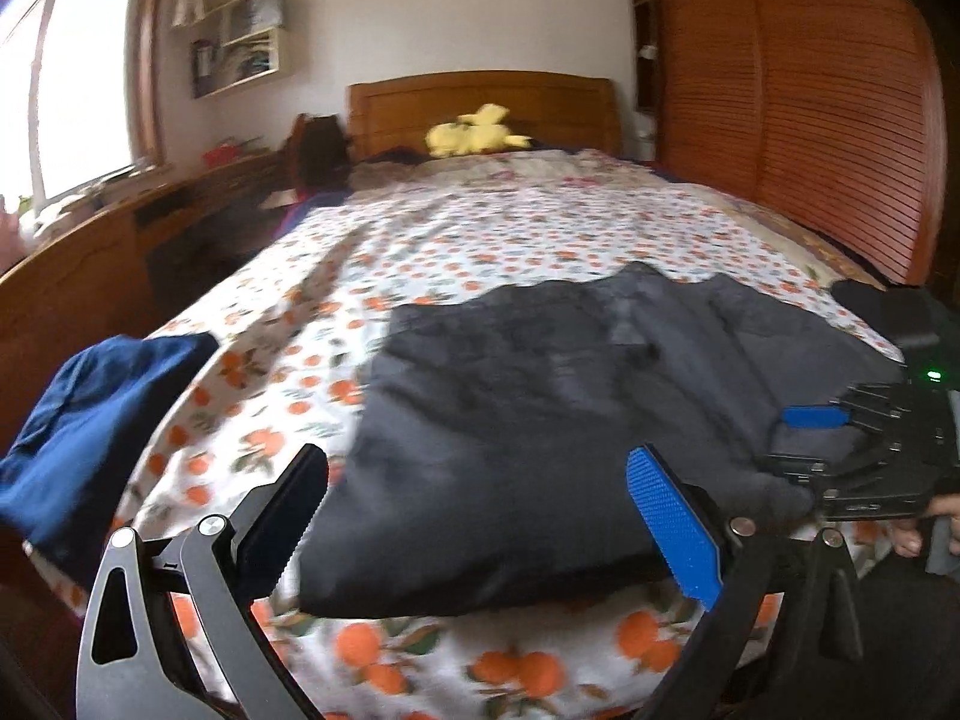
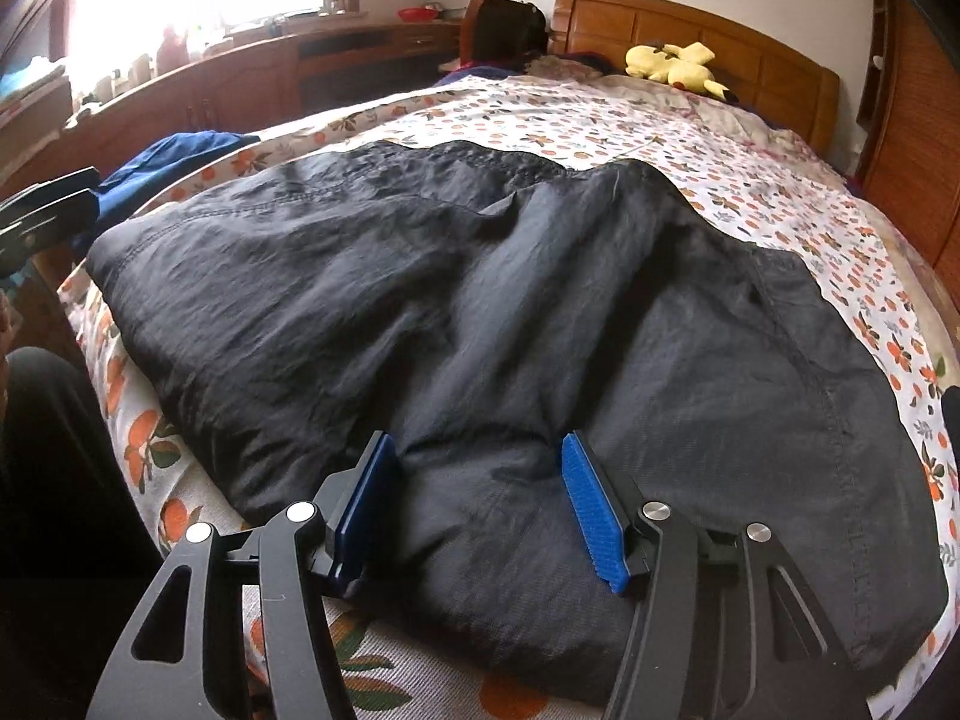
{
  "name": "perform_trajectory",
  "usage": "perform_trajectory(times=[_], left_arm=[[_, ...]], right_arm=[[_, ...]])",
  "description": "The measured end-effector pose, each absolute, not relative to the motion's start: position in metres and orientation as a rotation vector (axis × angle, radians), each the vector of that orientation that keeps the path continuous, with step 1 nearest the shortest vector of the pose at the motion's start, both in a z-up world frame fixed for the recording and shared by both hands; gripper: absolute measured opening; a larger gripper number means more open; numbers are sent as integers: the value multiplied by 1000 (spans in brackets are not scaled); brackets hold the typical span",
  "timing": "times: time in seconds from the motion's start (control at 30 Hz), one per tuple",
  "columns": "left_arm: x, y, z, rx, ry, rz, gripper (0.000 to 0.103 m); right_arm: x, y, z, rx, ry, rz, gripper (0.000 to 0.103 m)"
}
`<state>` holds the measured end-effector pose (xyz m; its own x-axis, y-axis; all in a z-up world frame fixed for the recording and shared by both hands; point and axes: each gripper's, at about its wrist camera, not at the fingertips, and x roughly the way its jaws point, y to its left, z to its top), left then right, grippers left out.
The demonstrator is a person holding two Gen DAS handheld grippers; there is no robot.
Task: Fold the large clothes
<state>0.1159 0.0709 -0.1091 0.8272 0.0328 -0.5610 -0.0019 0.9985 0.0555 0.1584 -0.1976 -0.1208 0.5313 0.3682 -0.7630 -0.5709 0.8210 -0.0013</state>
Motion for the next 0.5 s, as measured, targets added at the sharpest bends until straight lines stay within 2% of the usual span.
perform_trajectory(times=[0.27, 0.5], left_arm=[[119, 115, -130, 21, 683, 92, 85], [116, 134, -150, -31, 720, 106, 84]], right_arm=[[158, -200, -122, -248, 832, 571, 56], [157, -199, -121, -240, 833, 573, 56]])
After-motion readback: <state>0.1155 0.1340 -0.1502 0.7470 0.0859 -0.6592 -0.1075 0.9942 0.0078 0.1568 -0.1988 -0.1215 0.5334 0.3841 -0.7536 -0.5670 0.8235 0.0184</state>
